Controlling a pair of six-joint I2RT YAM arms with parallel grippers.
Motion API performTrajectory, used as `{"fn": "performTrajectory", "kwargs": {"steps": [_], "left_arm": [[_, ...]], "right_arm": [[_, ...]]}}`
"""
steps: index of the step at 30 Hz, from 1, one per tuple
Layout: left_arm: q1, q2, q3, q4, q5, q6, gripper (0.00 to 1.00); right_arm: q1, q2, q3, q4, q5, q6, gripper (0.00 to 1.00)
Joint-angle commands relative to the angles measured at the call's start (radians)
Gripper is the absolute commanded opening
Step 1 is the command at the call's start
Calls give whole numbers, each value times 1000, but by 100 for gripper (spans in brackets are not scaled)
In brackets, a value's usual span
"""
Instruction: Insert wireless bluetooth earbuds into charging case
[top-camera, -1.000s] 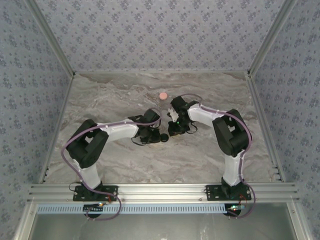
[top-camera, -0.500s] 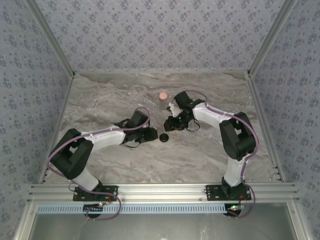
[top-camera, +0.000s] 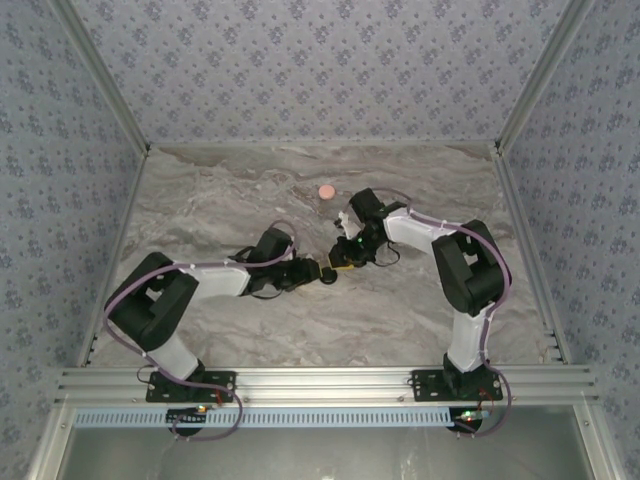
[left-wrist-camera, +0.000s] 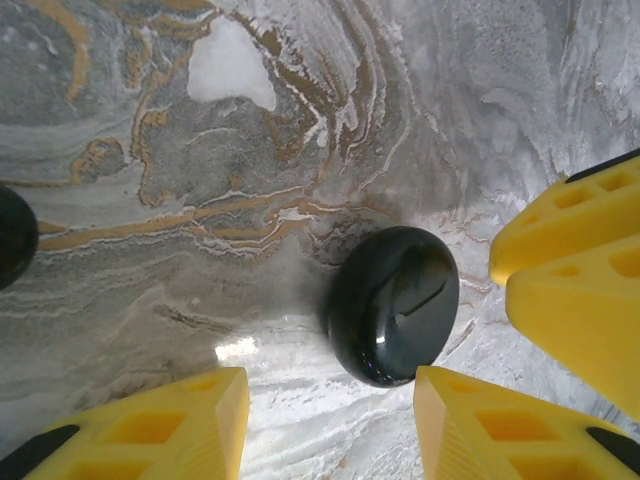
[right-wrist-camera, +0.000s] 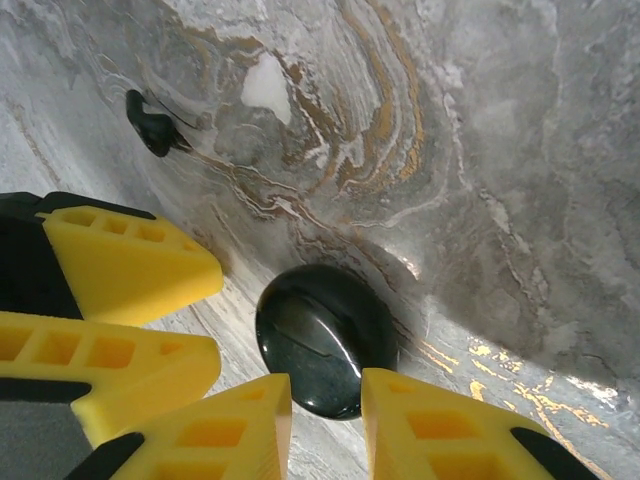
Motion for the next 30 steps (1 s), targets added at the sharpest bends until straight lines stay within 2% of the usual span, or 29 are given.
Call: {"fn": "performTrajectory", "kwargs": {"steps": [1,11,30], "left_arm": [[-2,24,6,30,33,-13,46],[-15,77,30,35,44,-19,42],[-19,153,38,149,109,-91,37]], "right_arm": [[-8,25,-18,15,-26,17,26],[-17,46,-20,39,-37,28,23],[-22,51,-91,77,-53,48,20]]}}
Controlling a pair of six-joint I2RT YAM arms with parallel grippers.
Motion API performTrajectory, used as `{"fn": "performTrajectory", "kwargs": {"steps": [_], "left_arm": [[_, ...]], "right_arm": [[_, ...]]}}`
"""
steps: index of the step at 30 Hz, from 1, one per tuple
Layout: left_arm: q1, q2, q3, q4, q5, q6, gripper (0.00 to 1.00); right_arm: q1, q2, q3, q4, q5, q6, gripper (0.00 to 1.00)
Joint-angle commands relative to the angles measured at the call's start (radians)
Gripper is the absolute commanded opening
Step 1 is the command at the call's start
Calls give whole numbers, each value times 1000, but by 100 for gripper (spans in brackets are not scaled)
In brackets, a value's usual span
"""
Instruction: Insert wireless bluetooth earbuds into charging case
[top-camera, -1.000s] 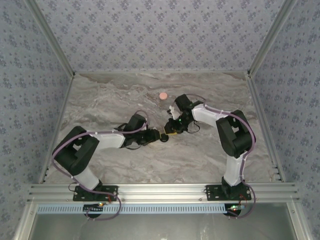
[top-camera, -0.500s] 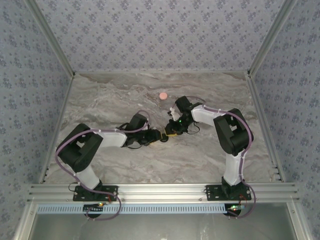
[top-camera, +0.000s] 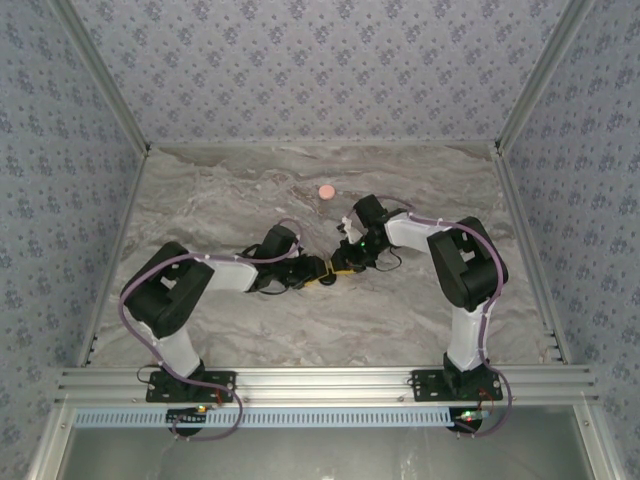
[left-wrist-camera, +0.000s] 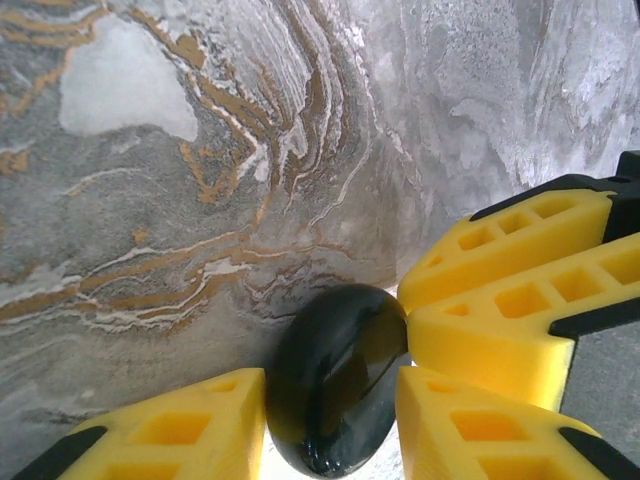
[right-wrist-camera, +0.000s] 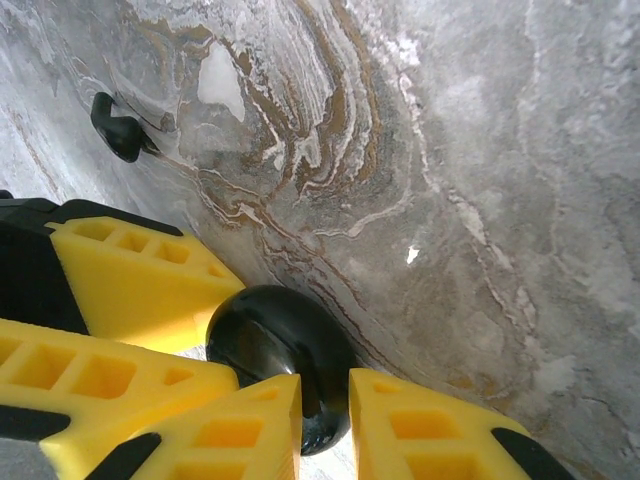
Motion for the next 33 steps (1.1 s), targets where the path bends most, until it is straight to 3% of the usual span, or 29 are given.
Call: {"fn": "performTrajectory", "kwargs": {"steps": [1,11,33], "left_arm": [[-19,47,-2,34,27,-21,36],[-19,34,7,49,39,-37,29],[-22,-33,8,29,2,-21,32]], "right_arm": [[-1,14,-31,-18,20,17,20],[-2,-1,-31,-1,2,29,20],[-8,-14,-42,13,-15,39,21]]}}
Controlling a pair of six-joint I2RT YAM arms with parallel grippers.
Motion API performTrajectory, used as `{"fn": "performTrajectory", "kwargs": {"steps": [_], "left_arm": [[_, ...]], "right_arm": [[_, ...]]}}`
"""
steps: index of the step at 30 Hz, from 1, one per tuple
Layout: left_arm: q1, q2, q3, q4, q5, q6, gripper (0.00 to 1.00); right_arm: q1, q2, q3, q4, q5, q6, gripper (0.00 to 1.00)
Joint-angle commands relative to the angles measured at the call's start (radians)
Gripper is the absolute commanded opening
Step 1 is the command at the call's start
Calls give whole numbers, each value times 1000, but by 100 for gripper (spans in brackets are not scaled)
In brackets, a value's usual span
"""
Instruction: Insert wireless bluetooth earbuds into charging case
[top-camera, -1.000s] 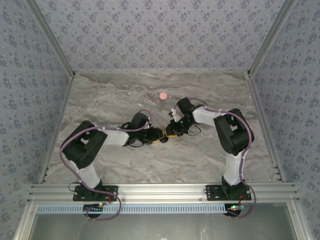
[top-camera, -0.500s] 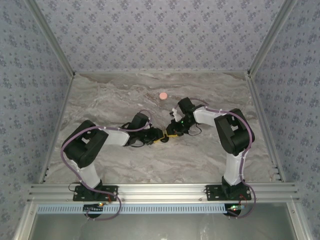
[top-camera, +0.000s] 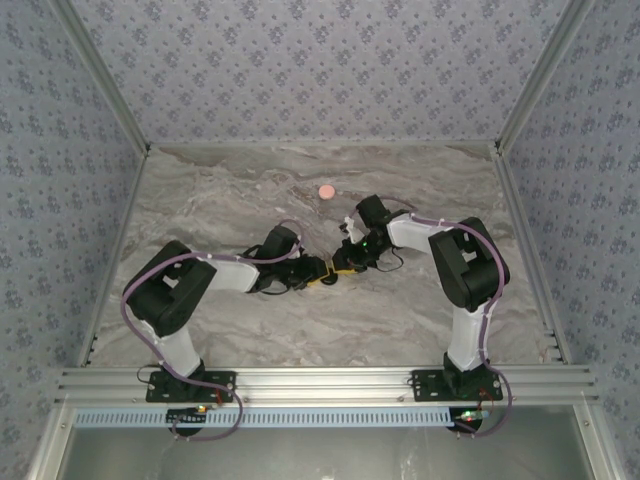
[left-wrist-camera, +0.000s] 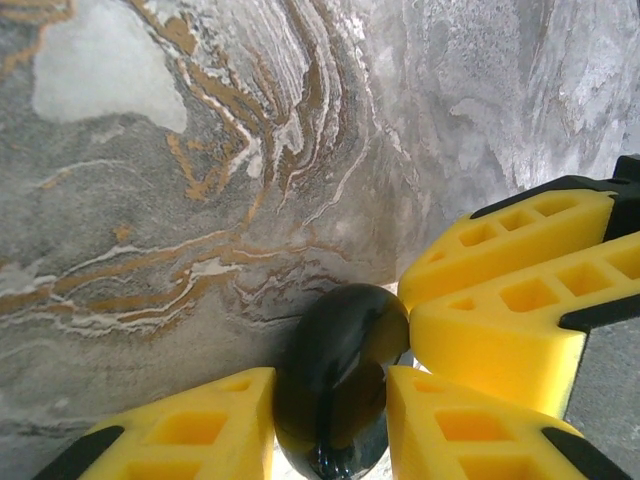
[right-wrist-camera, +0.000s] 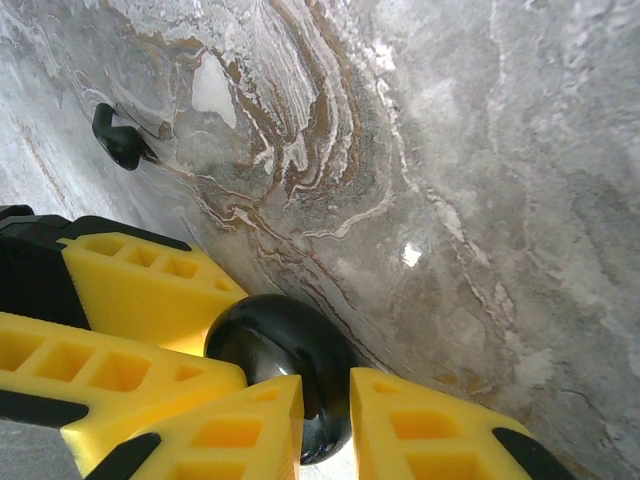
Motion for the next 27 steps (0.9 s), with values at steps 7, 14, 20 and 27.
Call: {"fn": "performTrajectory", "kwargs": {"steps": [7,14,20,27], "left_arm": [[-19,-61,2,9,-14,19,30],[-24,-55,10,-18,-24,30,27],[-29,-37,17,-10,-20,24,31],[-31,-17,23,7,-19,7,31]], "right_arm": [[-3,-6,-24,-12,4,18,21],[-7,-5,-29,-9,0,18,23],[-7,0,-29,-1,-14,19,24],[-6,5,-27,3,-25,21,24]]}}
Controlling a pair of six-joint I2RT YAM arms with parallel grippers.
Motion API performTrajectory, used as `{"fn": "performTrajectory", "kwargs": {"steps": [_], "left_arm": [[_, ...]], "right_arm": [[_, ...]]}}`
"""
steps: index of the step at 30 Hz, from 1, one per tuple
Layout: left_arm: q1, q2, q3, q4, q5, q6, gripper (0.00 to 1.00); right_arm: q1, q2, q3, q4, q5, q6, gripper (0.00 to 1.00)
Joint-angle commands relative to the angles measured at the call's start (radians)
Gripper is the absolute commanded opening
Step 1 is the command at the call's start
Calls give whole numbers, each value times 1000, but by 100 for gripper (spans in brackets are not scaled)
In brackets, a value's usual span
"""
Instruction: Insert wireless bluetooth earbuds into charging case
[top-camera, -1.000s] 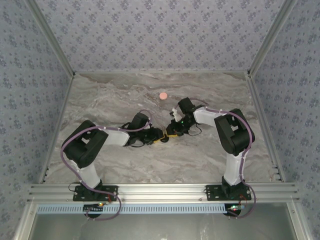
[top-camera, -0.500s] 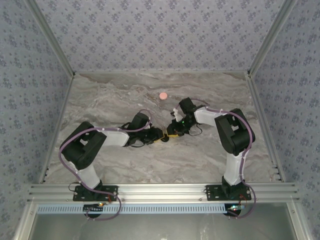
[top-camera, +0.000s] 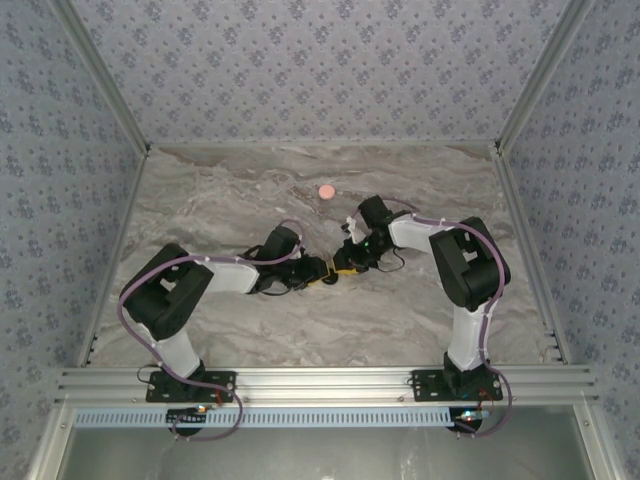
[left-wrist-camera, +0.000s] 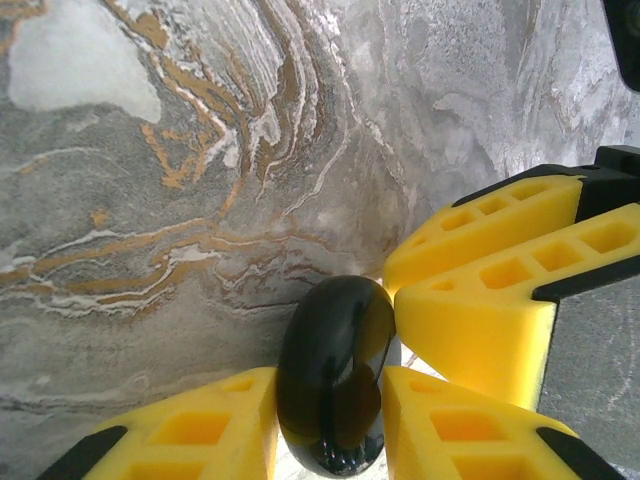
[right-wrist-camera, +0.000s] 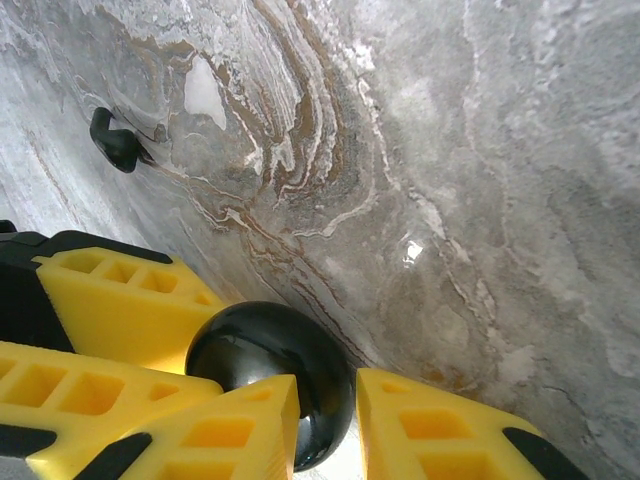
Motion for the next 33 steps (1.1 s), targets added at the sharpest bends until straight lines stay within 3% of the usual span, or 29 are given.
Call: {"fn": "performTrajectory", "kwargs": {"steps": [1,17,27,33], "left_arm": [[-13,12,23,31,14,-7,31],[-15,43,21,98,9,-53,34],[-15,15,7,107,-23,-65,22],[-16,-40,3,34,-72,-33,20]], "right_arm": [[4,6,-17,-13,-11,15,24],[4,12,-24,19,-42,37,24],[-5,-13,-37,23,-34,42,23],[-32,-44,-65,34,-22,48,25]]}}
